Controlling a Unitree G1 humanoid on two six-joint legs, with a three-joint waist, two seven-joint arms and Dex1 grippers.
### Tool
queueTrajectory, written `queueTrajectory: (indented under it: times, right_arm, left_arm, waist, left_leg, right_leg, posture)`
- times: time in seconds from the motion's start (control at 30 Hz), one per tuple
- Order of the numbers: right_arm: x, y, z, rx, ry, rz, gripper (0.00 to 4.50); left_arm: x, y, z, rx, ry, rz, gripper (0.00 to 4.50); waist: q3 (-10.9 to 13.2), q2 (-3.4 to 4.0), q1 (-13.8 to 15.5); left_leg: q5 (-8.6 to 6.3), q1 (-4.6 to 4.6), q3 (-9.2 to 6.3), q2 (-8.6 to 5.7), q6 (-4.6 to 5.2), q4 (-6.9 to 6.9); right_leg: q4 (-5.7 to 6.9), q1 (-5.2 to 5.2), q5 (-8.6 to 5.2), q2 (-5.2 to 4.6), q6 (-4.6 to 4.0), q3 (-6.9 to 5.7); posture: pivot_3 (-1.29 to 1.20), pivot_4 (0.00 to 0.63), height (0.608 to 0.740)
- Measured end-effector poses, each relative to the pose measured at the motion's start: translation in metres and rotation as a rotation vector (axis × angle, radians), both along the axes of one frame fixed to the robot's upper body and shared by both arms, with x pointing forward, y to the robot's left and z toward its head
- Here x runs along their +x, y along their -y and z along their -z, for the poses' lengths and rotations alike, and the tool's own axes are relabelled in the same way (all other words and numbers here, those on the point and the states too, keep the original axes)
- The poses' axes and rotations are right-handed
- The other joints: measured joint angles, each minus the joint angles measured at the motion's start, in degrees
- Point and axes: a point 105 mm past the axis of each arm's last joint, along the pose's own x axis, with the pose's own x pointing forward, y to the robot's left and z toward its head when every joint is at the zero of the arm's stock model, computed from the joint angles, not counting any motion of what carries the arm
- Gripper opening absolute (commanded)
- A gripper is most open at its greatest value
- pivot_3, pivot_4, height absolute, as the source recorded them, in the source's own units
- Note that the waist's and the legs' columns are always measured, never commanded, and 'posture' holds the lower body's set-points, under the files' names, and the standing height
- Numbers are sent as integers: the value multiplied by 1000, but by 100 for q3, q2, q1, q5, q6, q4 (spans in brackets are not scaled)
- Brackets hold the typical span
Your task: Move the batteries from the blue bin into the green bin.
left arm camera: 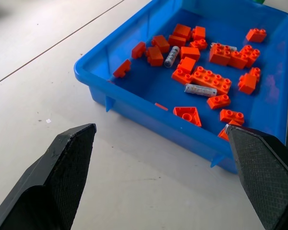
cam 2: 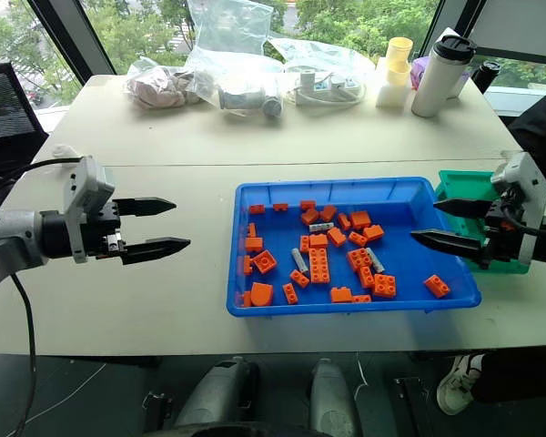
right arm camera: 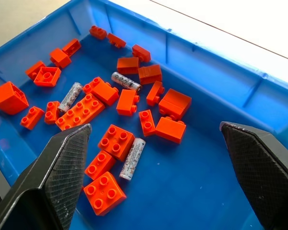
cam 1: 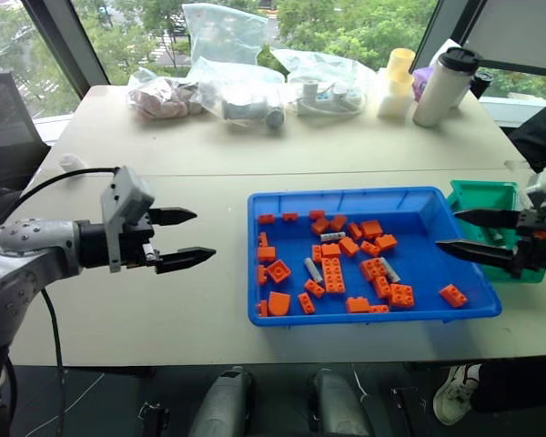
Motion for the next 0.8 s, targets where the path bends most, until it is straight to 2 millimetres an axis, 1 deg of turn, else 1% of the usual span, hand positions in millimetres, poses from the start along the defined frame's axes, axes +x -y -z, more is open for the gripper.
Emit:
queueTrajectory:
  times: [0.2, 0.57, 0.7, 0.8]
  right_arm:
    - [0, -3, -1, -3, 5, -9, 4449]
    - [5, -16, -5, 2, 9, -26, 4449]
    - [10, -22, -9, 2, 9, -34, 4449]
    - [14, -25, -9, -33, 1, -45, 4449]
  left_arm:
    - [-3, 1, 2, -14, -24, 10, 4500]
    - [-1, 3, 2, -27, -6, 12, 4500]
    - [3, 3, 1, -8, 20, 22, 4500]
    - [7, 5, 1, 9, 29, 55, 4500]
  waist:
    - [0, 0, -2]
    - [0, 0, -1]
    - [0, 0, -2]
    - [0, 1, -1]
  left_leg:
    - [0, 0, 0, 0, 0, 0]
    - [1, 0, 0, 0, -1, 1]
    - [1, 0, 0, 0, -1, 1]
    - [1, 0, 6, -1, -2, 2]
  right_leg:
    - [0, 0, 0, 0, 0, 0]
    - [0, 0, 0, 0, 0, 1]
    - [0, 0, 0, 1, -1, 0]
    - [1, -3, 0, 1, -1, -1]
  posture:
    - [0, 150, 740]
    - [0, 150, 740]
    - [0, 150, 740]
    - [0, 150, 740]
